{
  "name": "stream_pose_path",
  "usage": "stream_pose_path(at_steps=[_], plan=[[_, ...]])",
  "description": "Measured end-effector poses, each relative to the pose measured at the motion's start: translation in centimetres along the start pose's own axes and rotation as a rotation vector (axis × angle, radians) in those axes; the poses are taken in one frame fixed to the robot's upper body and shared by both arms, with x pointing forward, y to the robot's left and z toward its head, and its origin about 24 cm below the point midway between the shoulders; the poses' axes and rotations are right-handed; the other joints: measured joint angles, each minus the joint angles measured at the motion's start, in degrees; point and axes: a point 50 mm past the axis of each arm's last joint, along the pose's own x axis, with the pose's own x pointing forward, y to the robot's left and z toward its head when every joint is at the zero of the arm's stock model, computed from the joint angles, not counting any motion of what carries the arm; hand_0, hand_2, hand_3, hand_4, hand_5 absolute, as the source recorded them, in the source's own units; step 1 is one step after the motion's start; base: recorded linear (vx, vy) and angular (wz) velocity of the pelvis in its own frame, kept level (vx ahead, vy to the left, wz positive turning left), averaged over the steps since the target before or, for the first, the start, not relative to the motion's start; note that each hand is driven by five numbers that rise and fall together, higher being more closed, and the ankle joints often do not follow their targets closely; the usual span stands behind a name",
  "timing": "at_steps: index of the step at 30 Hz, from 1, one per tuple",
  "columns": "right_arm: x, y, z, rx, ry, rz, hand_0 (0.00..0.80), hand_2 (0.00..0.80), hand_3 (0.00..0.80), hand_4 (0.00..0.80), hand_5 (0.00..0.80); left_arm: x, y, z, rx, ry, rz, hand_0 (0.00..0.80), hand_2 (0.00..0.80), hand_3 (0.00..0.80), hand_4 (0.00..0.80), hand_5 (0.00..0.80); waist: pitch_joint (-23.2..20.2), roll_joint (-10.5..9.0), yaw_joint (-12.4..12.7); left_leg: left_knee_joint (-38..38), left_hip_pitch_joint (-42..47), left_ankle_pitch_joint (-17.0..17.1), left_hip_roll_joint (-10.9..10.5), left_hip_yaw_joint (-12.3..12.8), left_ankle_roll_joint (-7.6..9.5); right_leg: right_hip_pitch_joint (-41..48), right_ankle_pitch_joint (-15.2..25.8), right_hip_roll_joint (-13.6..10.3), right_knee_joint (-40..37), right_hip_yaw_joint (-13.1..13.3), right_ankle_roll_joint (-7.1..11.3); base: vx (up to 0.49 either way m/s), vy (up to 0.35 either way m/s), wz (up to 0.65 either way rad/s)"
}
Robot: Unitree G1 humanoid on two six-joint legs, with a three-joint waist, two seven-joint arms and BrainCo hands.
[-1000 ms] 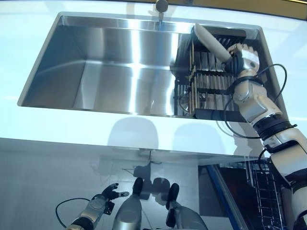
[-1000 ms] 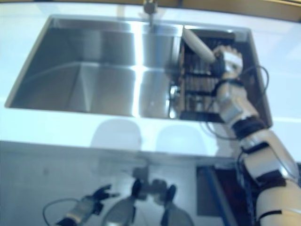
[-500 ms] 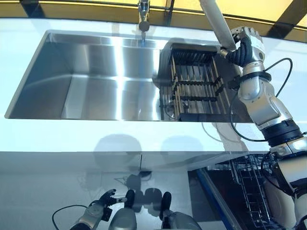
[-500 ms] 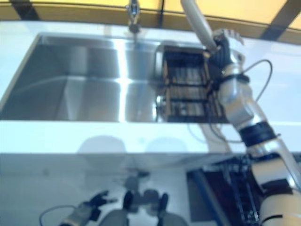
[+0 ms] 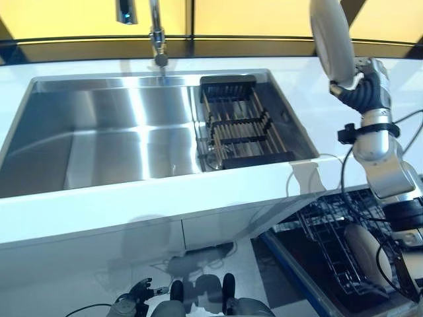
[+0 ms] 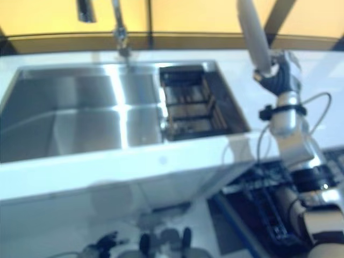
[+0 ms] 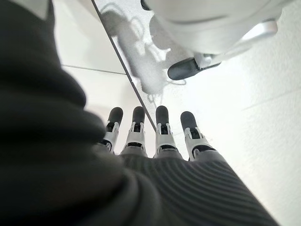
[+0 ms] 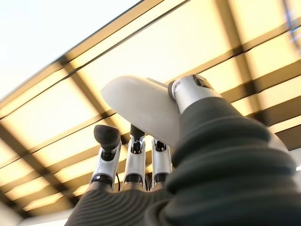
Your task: Take plates into dishwasher
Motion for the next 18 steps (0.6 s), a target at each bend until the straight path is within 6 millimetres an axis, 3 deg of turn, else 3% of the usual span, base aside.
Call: stream_pose_path(at_steps=[5,10,12,15,18], plan=[[-2.0,-1.7,-3.3,-0.033,0.115,-0.027,0.8,0.8,0.8,0.8,0.8,-0.1,0.6,-0.7,-0.006,0.03,0.017,0.0,0.0,0.0,0.0,0.0,-0.73,-0.55,-4.25,0.0,0.25,-0.43,-0.12,4.12,0.34,-1.75,0.47,-0.3,-0.21,1.54,0.79,0.008,-0.02,-0.43],[-3.8,-2.8,-5.7,-0.096,0.196,-0.016,0.8,0.8,0.8,0.8,0.8,-0.1,0.5,-0.7,-0.006,0.03,0.011,0.0,0.0,0.0,0.0,0.0,-1.42,0.4,-7.67,-0.06,1.35,-1.36,0.13,6.95,0.07,-2.04,0.82,-0.04,-0.33,2.12,0.97,0.029,-0.034,-0.36],[-4.4,-3.4,-6.5,-0.123,0.226,-0.009,0.8,0.8,0.8,0.8,0.8,0.0,0.6,-0.4,-0.005,0.023,0.01,0.0,0.0,0.0,0.0,0.0,-1.79,1.04,-8.67,0.09,1.71,-1.64,0.17,8.99,-0.2,-2.44,1.52,0.54,-0.64,4.25,0.19,0.043,-0.061,-0.45],[-5.3,-4.1,-7.5,-0.148,0.265,-0.011,0.8,0.8,0.8,0.8,0.8,0.1,0.5,0.0,0.0,0.01,0.002,0.0,0.0,0.0,0.0,0.0,-2.26,1.94,-10.83,0.1,1.96,-2.01,0.25,9.45,-0.47,-2.6,1.72,0.96,-0.65,5.41,-0.08,0.045,-0.072,-0.22],[-5.9,-4.8,-8.7,-0.184,0.31,-0.011,0.8,0.8,0.8,0.8,0.8,0.3,0.5,1.1,0.01,-0.021,-0.002,0.0,0.0,0.0,0.0,0.0,-2.63,2.61,-11.35,-0.09,1.95,-2.33,0.37,10.68,-0.37,-3.25,1.72,1.19,-0.66,6.61,-0.07,0.045,-0.089,-0.21]])
